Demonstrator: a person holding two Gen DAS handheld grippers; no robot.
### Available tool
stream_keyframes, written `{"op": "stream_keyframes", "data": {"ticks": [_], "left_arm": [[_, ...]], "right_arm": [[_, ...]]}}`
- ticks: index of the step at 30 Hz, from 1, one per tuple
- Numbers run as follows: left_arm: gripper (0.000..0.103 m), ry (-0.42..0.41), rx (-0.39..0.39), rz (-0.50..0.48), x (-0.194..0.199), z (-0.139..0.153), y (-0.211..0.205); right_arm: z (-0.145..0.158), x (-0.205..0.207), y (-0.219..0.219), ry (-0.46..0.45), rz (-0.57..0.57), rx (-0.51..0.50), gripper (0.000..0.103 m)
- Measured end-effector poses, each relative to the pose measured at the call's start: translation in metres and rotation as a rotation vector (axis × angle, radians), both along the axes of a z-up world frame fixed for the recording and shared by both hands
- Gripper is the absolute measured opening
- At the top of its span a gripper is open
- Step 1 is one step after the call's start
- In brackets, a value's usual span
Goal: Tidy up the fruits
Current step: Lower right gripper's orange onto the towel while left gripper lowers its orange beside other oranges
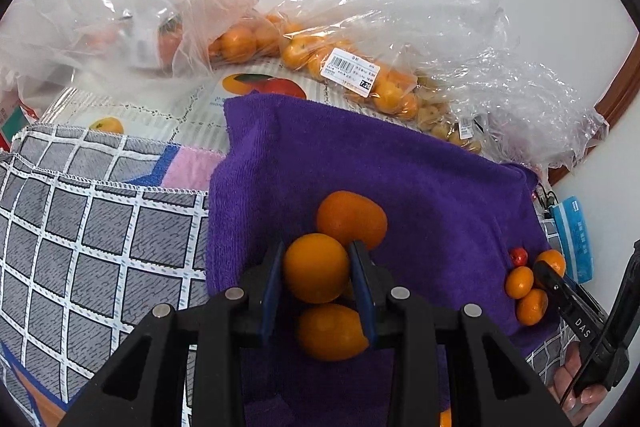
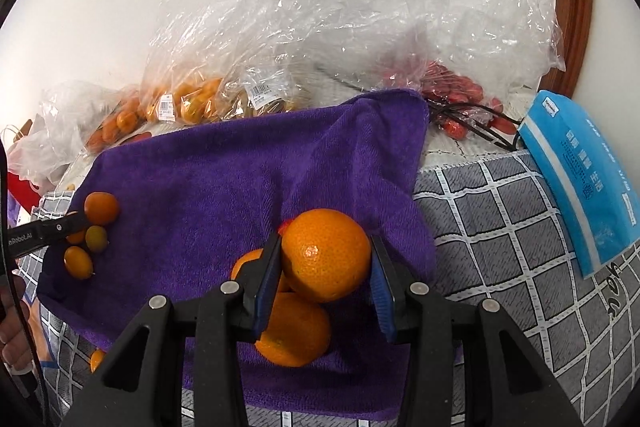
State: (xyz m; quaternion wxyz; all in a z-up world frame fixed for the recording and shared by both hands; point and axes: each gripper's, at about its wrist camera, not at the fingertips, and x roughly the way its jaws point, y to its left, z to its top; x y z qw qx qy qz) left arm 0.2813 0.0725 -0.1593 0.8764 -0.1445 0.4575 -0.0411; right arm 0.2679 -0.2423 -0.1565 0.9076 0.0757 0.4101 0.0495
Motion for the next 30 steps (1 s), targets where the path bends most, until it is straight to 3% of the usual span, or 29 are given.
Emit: {"op": "stream_keyframes", "data": {"ticks": [16, 21, 27, 30], "left_arm": [[0.034, 0.013, 0.024, -0.019, -0.003, 0.004, -0.002], [0.035, -0.006, 0.044, -0.026, -0.019, 0.021, -0.005], [0.035, -0.063, 0.050, -0.005, -0.053, 0.044, -0.007], [0.035, -0.076, 0.129, -0.019, -0.071, 0.055, -0.014]], "right_arm": [[0.011, -0.011, 0.003, 0.009, 0.010, -0.020, 0.047], [0.036, -0.031, 0.003, -0.050, -0.025, -0.051, 0.050], [0.066, -0.063, 0.000, -0.120, -0.038, -0.015, 0.054], [0.078, -0.080, 0.004, -0.136, -0.028, -0.044, 0.054]]}}
